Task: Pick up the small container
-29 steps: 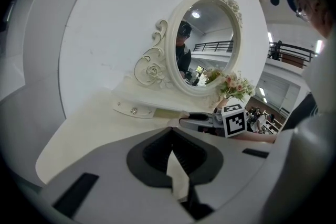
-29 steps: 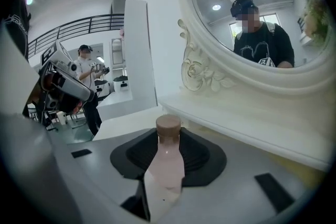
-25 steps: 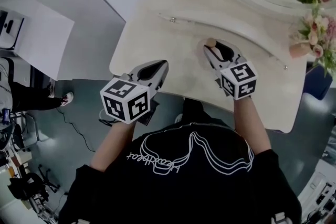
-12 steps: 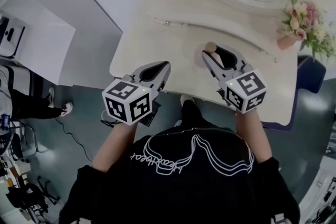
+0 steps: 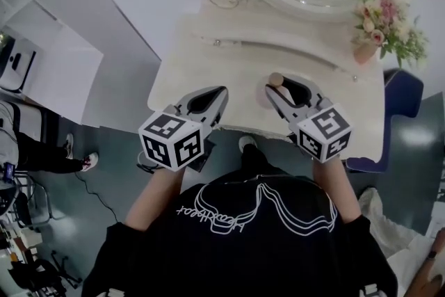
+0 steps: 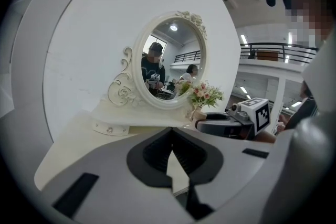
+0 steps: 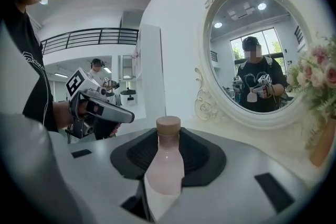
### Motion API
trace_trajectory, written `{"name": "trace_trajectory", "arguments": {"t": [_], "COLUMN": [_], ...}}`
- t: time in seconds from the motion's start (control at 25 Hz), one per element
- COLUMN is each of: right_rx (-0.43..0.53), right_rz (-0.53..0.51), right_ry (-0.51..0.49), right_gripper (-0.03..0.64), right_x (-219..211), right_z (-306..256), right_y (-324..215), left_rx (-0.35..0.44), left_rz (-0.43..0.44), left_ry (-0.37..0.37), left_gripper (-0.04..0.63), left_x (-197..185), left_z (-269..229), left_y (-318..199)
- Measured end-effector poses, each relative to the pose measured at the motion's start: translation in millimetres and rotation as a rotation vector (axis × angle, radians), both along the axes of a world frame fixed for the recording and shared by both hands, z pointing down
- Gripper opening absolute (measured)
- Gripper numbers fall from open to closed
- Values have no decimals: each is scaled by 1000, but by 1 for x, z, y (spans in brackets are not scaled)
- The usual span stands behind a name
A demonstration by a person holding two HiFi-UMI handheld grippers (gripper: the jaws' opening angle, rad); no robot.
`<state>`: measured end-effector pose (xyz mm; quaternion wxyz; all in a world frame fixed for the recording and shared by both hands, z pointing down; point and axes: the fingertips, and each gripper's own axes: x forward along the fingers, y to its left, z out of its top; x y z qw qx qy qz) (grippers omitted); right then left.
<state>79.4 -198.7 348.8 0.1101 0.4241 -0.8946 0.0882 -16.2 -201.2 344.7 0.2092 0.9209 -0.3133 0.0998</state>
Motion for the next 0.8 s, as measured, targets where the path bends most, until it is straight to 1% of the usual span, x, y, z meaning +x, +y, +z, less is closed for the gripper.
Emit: {"name": "trace_trajectory", "arguments": {"t": [0.16, 0.36, 0.8], "right_rx": [-7, -6, -9], "right_rz": [3, 18, 55], "right_ry": [-17, -33, -20], "right_gripper": [133, 133, 133], "right_x": [0, 1, 11], "right_z": [-1, -3, 1], "right_y": [10, 16, 22], "left_rx": [11, 24, 22], "left_rz": [16, 16, 51], "left_ry": [4, 12, 16], "left_gripper": [3, 3, 2], "left_x": [2, 3, 17], "left_z": [-5, -8, -6], "left_y": [7, 7, 10]}}
